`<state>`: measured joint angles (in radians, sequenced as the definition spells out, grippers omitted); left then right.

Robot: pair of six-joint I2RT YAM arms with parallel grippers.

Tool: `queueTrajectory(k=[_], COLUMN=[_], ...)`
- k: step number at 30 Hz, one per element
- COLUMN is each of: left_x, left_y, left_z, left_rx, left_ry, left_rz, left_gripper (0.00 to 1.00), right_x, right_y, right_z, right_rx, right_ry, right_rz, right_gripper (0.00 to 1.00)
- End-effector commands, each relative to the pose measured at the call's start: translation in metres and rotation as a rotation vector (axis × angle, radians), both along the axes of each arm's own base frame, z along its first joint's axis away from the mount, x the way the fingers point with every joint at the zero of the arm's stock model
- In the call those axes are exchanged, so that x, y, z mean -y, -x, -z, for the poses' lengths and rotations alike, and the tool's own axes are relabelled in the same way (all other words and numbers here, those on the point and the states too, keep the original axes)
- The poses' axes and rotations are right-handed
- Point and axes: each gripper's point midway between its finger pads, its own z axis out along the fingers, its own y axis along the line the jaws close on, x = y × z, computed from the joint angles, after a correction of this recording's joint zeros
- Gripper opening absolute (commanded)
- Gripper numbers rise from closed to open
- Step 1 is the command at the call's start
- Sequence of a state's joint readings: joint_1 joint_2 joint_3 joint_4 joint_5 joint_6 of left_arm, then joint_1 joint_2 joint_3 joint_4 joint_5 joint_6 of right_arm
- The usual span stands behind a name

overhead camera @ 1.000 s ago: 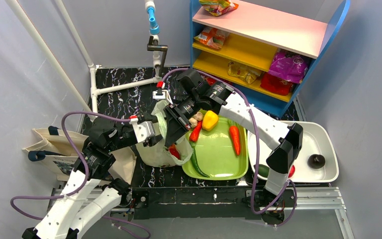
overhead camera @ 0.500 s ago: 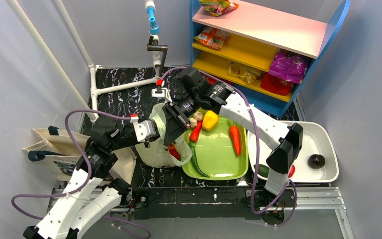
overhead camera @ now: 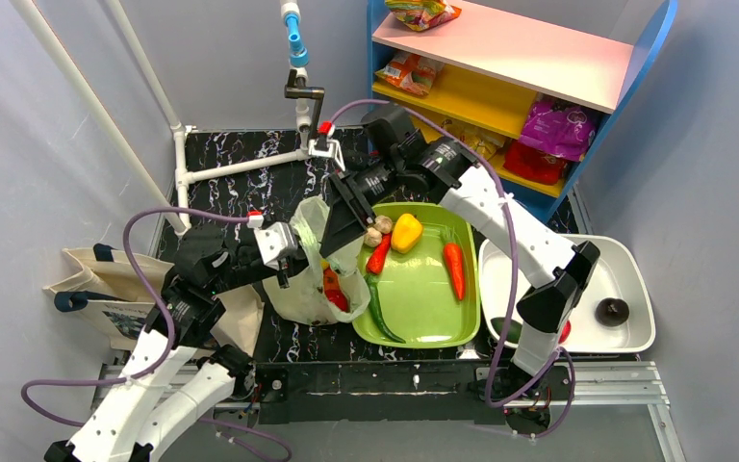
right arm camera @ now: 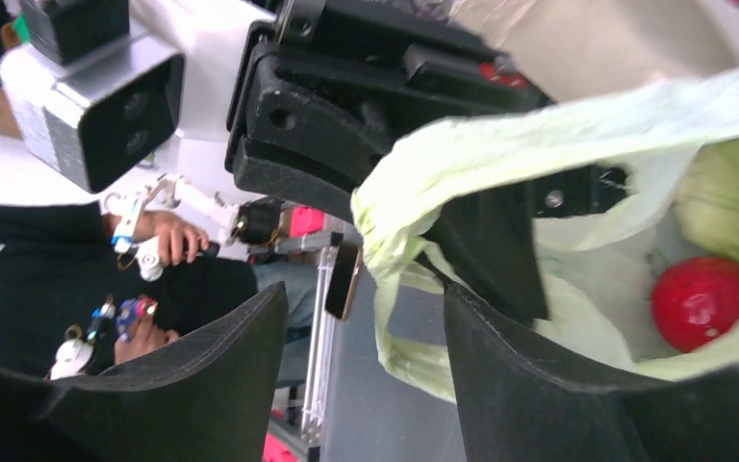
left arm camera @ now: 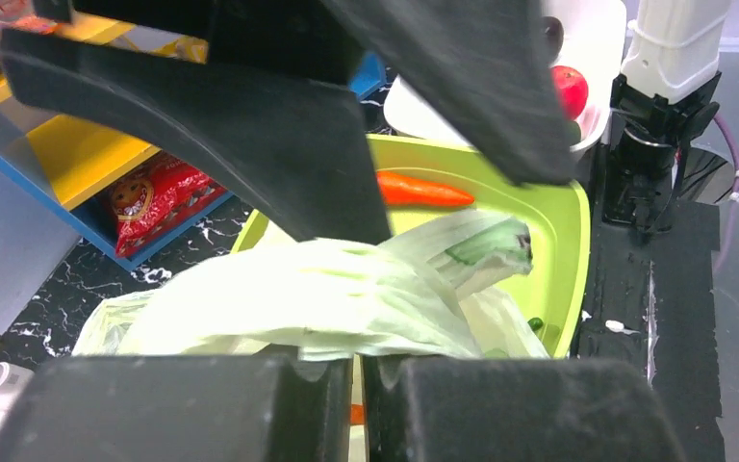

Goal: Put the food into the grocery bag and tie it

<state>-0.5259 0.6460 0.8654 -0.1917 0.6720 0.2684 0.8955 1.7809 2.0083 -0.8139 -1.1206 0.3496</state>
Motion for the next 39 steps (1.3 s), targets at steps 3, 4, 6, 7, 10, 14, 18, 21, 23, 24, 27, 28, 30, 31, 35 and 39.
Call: queueTrajectory(k=[3, 4, 6, 7, 10, 14, 18, 21, 23, 24, 27, 28, 30, 31, 35, 39], left_x=[-0.004, -0.004, -0.004, -0.004, -0.005, -0.005, -0.004, -0.004, -0.004, -0.004, -0.005, -0.005, -0.006, -0.006, -0.009, -0.009], left_y=[0.013, 0.013, 0.013, 0.014, 0.014, 0.012, 0.011, 0.010, 0.010, 0.009, 0.006, 0.005, 0.002, 0.000, -0.008, -0.013], left_z=[-0.022, -0.023, -0.022, -0.022, -0.021, -0.023, -0.023, -0.022, -0.022, -0.022, -0.023, -0.023, -0.022, -0.022, -0.018, -0.018], left_rx=[-0.014, -0.018, -0.027, -0.028, -0.038, -0.040, -0.055, -0.066, -0.073, -0.075, -0.085, -0.085, -0.097, -0.102, -0.117, -0.112], left_ry=[0.058, 0.060, 0.064, 0.066, 0.068, 0.071, 0.074, 0.076, 0.078, 0.080, 0.083, 0.083, 0.081, 0.078, 0.063, 0.054], left_rz=[-0.004, -0.004, -0.007, -0.006, -0.014, -0.024, -0.028, -0.030, -0.035, -0.039, -0.056, -0.062, -0.076, -0.087, -0.128, -0.145], left_gripper=[0.00, 0.00, 0.00, 0.00, 0.00, 0.00, 0.00, 0.00, 0.00, 0.00, 0.00, 0.00, 0.00, 0.00, 0.00, 0.00], right_x=[0.005, 0.008, 0.011, 0.013, 0.021, 0.029, 0.029, 0.027, 0.024, 0.022, 0.019, 0.020, 0.019, 0.019, 0.021, 0.026], right_y=[-0.026, -0.031, -0.045, -0.050, -0.060, -0.067, -0.064, -0.057, -0.051, -0.046, -0.036, -0.034, -0.035, -0.037, -0.043, -0.058], right_z=[-0.031, -0.032, -0.026, -0.024, -0.025, -0.016, -0.004, 0.003, 0.006, 0.007, 0.009, 0.011, 0.014, 0.015, 0.013, 0.008], right_rx=[0.152, 0.168, 0.196, 0.209, 0.236, 0.226, 0.181, 0.138, 0.150, 0.163, 0.202, 0.214, 0.232, 0.241, 0.281, 0.367], right_ry=[-0.066, -0.067, -0.047, -0.045, -0.055, -0.048, -0.043, -0.051, -0.068, -0.085, -0.136, -0.145, -0.157, -0.161, -0.164, -0.131], right_rz=[0.161, 0.193, 0.271, 0.298, 0.346, 0.375, 0.362, 0.331, 0.313, 0.300, 0.281, 0.285, 0.307, 0.320, 0.370, 0.467], right_gripper=[0.66, 0.65, 0.62, 0.61, 0.56, 0.46, 0.38, 0.35, 0.35, 0.35, 0.35, 0.34, 0.34, 0.34, 0.42, 0.55])
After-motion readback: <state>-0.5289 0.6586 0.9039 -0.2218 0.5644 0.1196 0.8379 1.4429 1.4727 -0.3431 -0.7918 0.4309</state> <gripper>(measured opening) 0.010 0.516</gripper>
